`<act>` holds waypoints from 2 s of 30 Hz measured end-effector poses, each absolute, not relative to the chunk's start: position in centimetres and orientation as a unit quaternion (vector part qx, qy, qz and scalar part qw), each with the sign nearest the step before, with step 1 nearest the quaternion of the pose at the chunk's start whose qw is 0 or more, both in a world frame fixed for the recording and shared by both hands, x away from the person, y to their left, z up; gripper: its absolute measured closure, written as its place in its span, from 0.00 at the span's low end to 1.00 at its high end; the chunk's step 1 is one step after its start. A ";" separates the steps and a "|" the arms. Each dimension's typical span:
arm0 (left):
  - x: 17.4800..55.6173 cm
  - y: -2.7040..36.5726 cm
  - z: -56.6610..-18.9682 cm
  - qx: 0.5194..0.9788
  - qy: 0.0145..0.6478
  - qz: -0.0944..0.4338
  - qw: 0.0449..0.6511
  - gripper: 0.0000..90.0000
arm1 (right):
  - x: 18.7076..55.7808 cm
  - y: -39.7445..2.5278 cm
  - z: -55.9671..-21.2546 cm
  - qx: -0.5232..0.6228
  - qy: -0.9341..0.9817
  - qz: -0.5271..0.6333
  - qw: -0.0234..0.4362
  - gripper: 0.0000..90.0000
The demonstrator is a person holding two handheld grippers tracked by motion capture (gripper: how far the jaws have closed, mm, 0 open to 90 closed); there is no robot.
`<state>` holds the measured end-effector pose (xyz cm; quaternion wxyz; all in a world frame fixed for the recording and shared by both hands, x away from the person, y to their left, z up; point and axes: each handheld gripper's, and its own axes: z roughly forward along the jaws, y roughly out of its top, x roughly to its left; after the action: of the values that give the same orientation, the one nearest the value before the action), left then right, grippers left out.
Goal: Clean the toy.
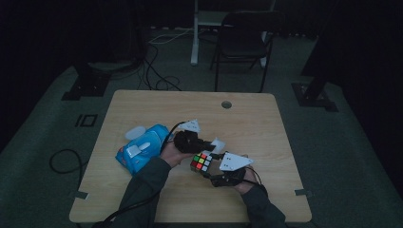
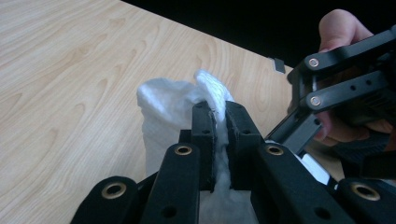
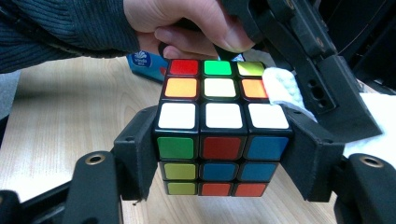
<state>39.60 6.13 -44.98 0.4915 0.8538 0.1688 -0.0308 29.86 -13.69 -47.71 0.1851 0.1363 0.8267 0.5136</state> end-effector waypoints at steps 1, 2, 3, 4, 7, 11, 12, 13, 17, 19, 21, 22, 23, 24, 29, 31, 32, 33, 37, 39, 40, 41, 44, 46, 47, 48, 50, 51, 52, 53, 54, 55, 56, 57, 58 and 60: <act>39.6 6.1 -45.0 0.854 0.169 -0.031 0.492 0.94 | 29.9 -13.7 -47.7 0.136 0.827 0.514 0.185 0.39; 39.6 6.2 -45.0 0.854 0.172 -0.029 0.491 0.94 | 29.9 -13.7 -47.7 0.137 0.827 0.513 0.185 0.39; 39.7 6.2 -45.0 0.854 0.174 -0.028 0.490 0.94 | 29.9 -13.8 -47.7 0.138 0.826 0.514 0.186 0.39; 39.7 6.4 -45.1 0.855 0.175 -0.026 0.488 0.94 | 29.9 -13.8 -47.6 0.138 0.826 0.514 0.187 0.39; 40.0 6.9 -45.1 0.851 0.186 -0.021 0.490 0.94 | 30.0 -14.1 -47.5 0.141 0.824 0.515 0.189 0.39; 40.3 7.7 -45.0 0.844 0.201 -0.008 0.496 0.94 | 30.1 -14.4 -47.5 0.148 0.822 0.516 0.191 0.39; 40.4 8.0 -44.9 0.841 0.208 -0.004 0.499 0.94 | 30.1 -14.5 -47.5 0.148 0.821 0.516 0.192 0.39; 40.4 8.2 -44.9 0.840 0.211 -0.003 0.501 0.94 | 30.2 -14.6 -47.4 0.151 0.820 0.517 0.192 0.39; 40.5 9.1 -45.0 0.835 0.221 0.002 0.504 0.94 | 30.3 -15.0 -47.2 0.162 0.814 0.521 0.199 0.39; 40.4 9.4 -45.2 0.835 0.224 0.002 0.503 0.94 | 30.5 -15.2 -47.2 0.173 0.812 0.521 0.202 0.39; 40.3 9.5 -45.4 0.834 0.225 0.003 0.503 0.94 | 30.7 -15.5 -47.2 0.184 0.809 0.519 0.204 0.39; 40.2 9.6 -45.5 0.834 0.227 0.004 0.503 0.94 | 30.8 -15.6 -47.2 0.189 0.807 0.520 0.206 0.39; 40.1 9.7 -45.6 0.834 0.227 0.004 0.503 0.94 | 30.8 -15.7 -47.2 0.195 0.805 0.521 0.207 0.39; 40.0 9.7 -45.7 0.833 0.228 0.004 0.504 0.94 | 30.9 -15.9 -47.2 0.199 0.803 0.522 0.208 0.39; 39.6 9.9 -46.1 0.832 0.230 0.007 0.505 0.94 | 31.3 -16.6 -47.1 0.225 0.790 0.530 0.211 0.39; 39.3 9.9 -46.2 0.831 0.231 0.011 0.505 0.94 | 31.5 -16.9 -47.1 0.236 0.785 0.531 0.213 0.39; 39.2 9.9 -46.3 0.831 0.232 0.013 0.506 0.94 | 31.6 -17.1 -47.1 0.244 0.782 0.532 0.215 0.39; 39.0 9.9 -46.3 0.831 0.232 0.017 0.505 0.94 | 31.7 -17.2 -47.1 0.249 0.780 0.533 0.216 0.39; 38.3 9.6 -46.4 0.834 0.230 0.036 0.499 0.94 | 32.0 -17.7 -47.1 0.270 0.770 0.535 0.218 0.39; 38.1 9.5 -46.5 0.835 0.229 0.041 0.498 0.94 | 32.1 -17.8 -47.1 0.275 0.767 0.536 0.219 0.39; 38.0 9.4 -46.5 0.835 0.229 0.043 0.498 0.94 | 32.1 -17.8 -47.1 0.277 0.766 0.536 0.220 0.39; 38.0 9.4 -46.5 0.835 0.229 0.045 0.498 0.94 | 32.1 -17.9 -47.1 0.279 0.766 0.536 0.220 0.39; 37.7 9.3 -46.7 0.833 0.231 0.050 0.501 0.94 | 32.2 -18.0 -47.1 0.286 0.763 0.537 0.221 0.39; 37.5 9.3 -46.8 0.832 0.232 0.055 0.502 0.94 | 32.3 -18.1 -47.1 0.291 0.761 0.538 0.218 0.39; 37.4 9.2 -46.8 0.830 0.233 0.055 0.503 0.94 | 32.4 -18.1 -47.1 0.293 0.759 0.538 0.219 0.39; 37.3 9.2 -46.9 0.829 0.233 0.058 0.505 0.94 | 32.5 -18.2 -47.1 0.295 0.759 0.538 0.218 0.39; 37.1 9.1 -46.9 0.827 0.238 0.068 0.505 0.94 | 32.5 -18.3 -47.1 0.300 0.757 0.538 0.218 0.39; 37.0 9.1 -47.0 0.825 0.238 0.073 0.508 0.94 | 32.5 -18.3 -47.0 0.302 0.757 0.537 0.218 0.39; 36.9 9.0 -47.0 0.824 0.238 0.077 0.509 0.94 | 32.6 -18.3 -47.0 0.303 0.756 0.538 0.218 0.39; 36.8 9.0 -47.0 0.824 0.236 0.082 0.508 0.94 | 32.6 -18.4 -47.0 0.304 0.755 0.539 0.218 0.39; 36.7 8.8 -47.0 0.826 0.234 0.087 0.506 0.94 | 32.6 -18.3 -46.9 0.306 0.754 0.538 0.218 0.39; 36.6 8.8 -47.0 0.827 0.233 0.093 0.504 0.93 | 32.6 -18.3 -46.9 0.307 0.754 0.537 0.219 0.39; 36.5 8.7 -47.0 0.827 0.231 0.097 0.503 0.93 | 32.6 -18.3 -46.9 0.308 0.754 0.538 0.218 0.39; 36.4 8.7 -47.0 0.827 0.232 0.100 0.503 0.93 | 32.7 -18.4 -46.9 0.309 0.753 0.539 0.216 0.39; 36.3 8.6 -47.0 0.826 0.233 0.105 0.502 0.93 | 32.8 -18.4 -46.8 0.312 0.752 0.541 0.213 0.39; 36.2 8.6 -47.1 0.824 0.234 0.113 0.504 0.93 | 32.9 -18.5 -46.8 0.317 0.750 0.542 0.211 0.39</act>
<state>36.16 8.55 -47.06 0.5037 0.8240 0.2337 0.1129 32.86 -18.51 -46.80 0.2108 0.3167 0.7497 0.5415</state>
